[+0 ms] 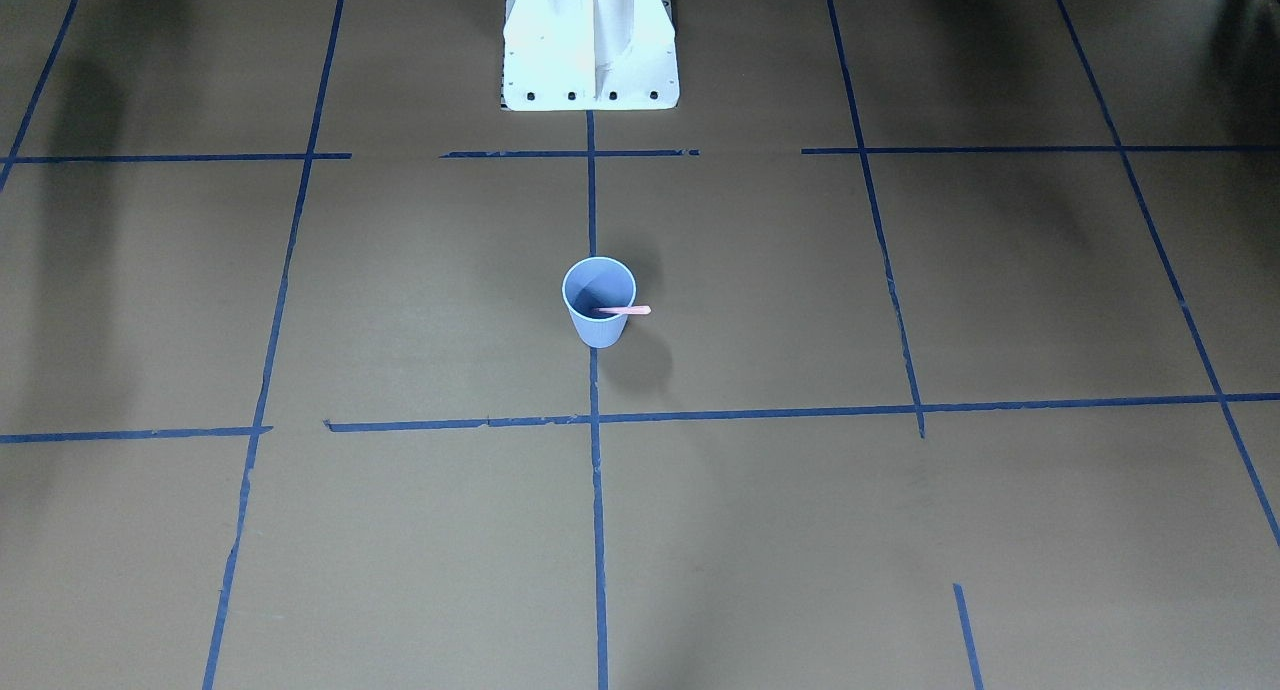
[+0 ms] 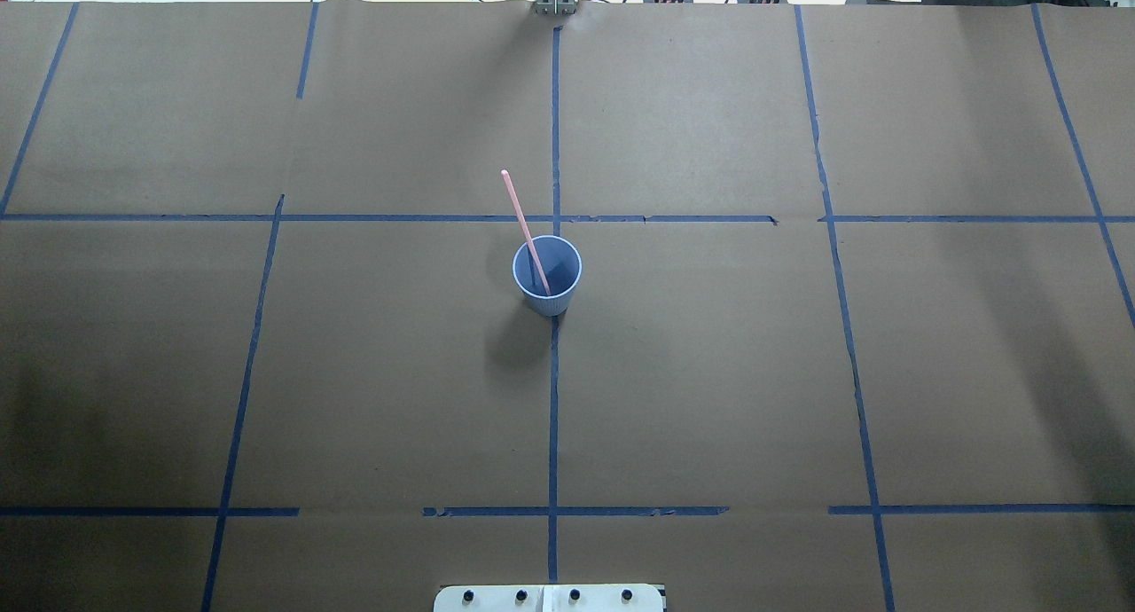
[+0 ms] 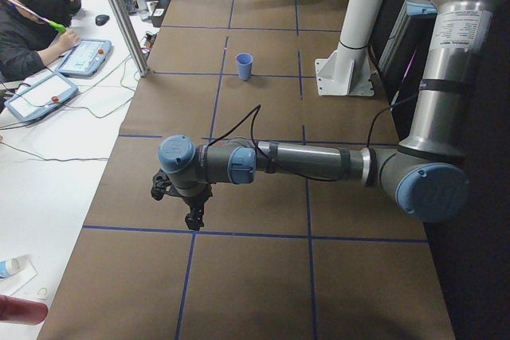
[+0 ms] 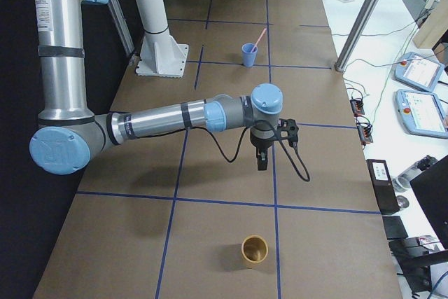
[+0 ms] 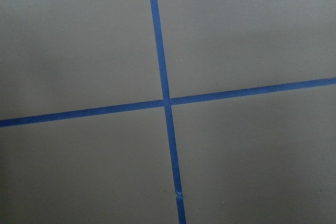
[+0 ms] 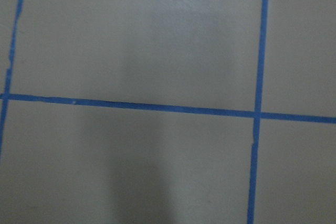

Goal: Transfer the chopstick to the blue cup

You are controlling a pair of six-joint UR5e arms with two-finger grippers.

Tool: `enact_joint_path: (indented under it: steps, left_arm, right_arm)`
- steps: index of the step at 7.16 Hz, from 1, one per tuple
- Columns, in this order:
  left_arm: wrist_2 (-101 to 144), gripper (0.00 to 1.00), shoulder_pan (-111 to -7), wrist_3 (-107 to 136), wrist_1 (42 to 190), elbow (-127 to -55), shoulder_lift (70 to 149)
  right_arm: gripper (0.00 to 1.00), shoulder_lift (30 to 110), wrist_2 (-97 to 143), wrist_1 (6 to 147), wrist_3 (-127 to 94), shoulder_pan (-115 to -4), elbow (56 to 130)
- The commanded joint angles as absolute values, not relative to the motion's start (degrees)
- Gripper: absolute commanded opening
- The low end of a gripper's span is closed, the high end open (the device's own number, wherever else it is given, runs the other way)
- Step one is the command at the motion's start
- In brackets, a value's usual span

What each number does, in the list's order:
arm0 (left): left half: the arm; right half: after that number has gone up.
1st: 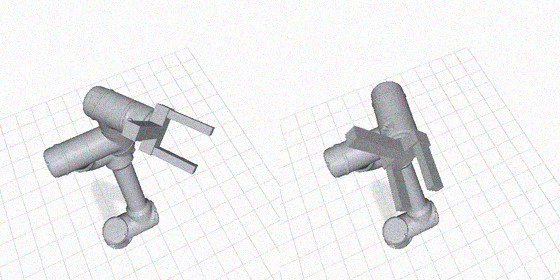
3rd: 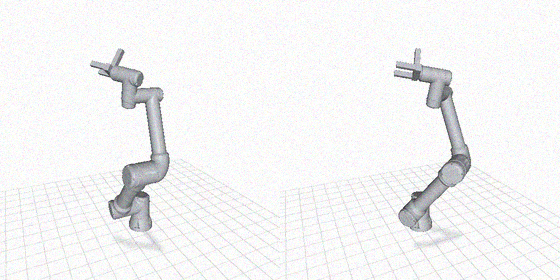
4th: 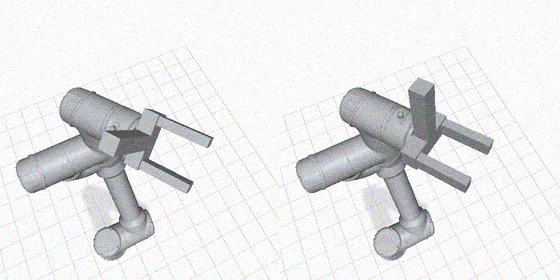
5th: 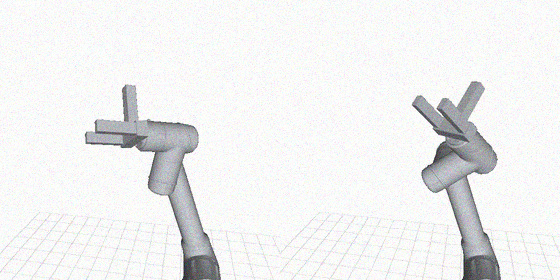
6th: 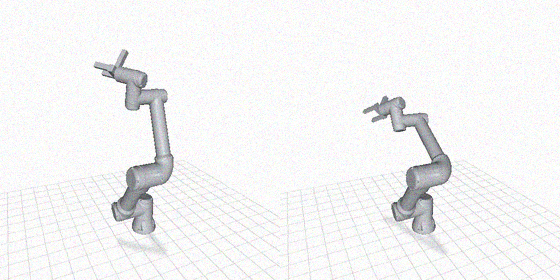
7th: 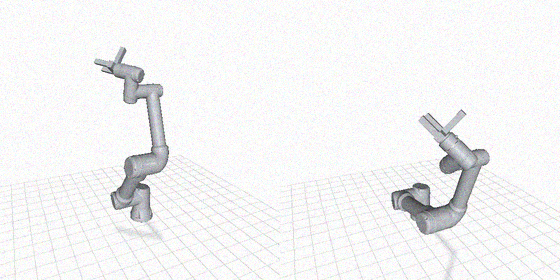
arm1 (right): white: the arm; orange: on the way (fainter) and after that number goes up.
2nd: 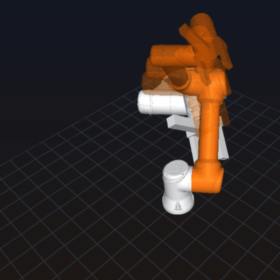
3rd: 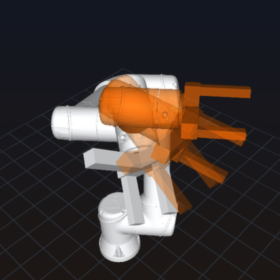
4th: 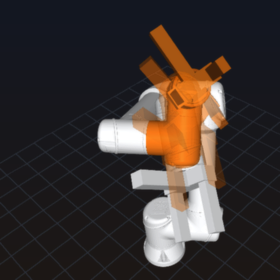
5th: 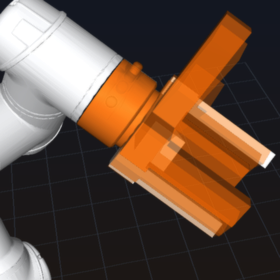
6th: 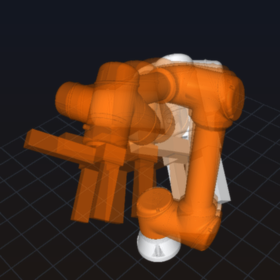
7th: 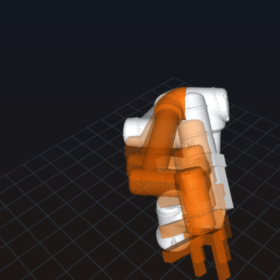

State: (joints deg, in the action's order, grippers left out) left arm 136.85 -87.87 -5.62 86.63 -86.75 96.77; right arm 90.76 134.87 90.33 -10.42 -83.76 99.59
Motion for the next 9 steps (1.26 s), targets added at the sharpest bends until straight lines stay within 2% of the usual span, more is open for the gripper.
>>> enact_joint_path:
  steps: [1,3,9]
  left_arm:
    - [136.8,1.0,-87.9,-5.6,86.7,-86.5,96.2]
    - [136.6,1.0,-87.8,-5.3,86.6,-86.5,96.2]
    - [136.5,1.0,-87.8,-5.7,86.6,-85.2,96.1]
  right_arm:
    - [1.0,92.1,136.3,90.1,-10.2,-86.2,95.4]
    - [1.0,95.3,139.2,86.7,-6.6,-88.8,95.3]
    - [1.0,95.0,139.7,85.5,-6.9,-91.3,96.0]
